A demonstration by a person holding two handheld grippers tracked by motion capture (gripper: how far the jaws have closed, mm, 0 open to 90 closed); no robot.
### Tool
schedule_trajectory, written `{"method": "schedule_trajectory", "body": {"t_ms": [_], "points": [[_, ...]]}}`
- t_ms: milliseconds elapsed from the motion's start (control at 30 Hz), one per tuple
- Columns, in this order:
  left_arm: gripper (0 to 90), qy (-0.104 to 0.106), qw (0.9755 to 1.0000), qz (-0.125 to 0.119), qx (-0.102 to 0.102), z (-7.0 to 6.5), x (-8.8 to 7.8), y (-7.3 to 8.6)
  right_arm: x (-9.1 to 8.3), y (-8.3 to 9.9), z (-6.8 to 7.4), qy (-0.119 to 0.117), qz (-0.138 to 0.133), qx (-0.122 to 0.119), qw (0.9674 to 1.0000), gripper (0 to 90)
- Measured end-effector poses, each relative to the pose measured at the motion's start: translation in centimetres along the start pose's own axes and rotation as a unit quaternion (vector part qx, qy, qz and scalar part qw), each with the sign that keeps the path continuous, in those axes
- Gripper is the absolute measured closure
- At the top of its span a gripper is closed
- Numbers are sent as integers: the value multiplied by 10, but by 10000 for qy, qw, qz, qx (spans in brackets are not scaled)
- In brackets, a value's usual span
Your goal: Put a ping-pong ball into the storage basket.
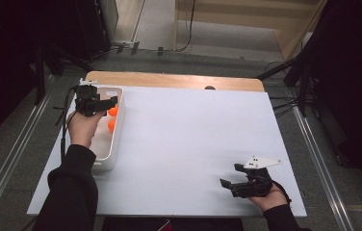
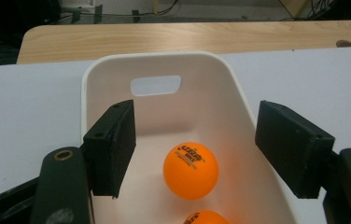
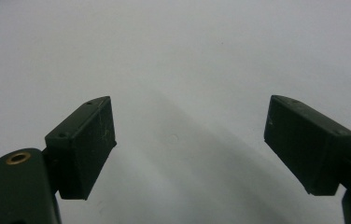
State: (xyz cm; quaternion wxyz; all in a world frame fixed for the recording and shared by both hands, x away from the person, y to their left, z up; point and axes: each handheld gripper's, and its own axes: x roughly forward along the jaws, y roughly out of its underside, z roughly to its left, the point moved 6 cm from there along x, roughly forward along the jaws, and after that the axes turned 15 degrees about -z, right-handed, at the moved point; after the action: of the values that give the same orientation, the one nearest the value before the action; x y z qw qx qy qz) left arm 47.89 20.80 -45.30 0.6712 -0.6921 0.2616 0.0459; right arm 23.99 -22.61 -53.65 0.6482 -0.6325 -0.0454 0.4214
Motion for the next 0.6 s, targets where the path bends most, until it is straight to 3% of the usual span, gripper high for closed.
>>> {"method": "schedule_trajectory", "body": {"t_ms": [433, 600], "points": [[294, 258, 9996, 47, -40, -6, -6, -3, 0, 0, 0, -1, -7, -4, 10000, 149], [293, 540, 9985, 30, -49, -15, -12, -9, -1, 0, 0, -6, 3, 33, 10000, 149]]}}
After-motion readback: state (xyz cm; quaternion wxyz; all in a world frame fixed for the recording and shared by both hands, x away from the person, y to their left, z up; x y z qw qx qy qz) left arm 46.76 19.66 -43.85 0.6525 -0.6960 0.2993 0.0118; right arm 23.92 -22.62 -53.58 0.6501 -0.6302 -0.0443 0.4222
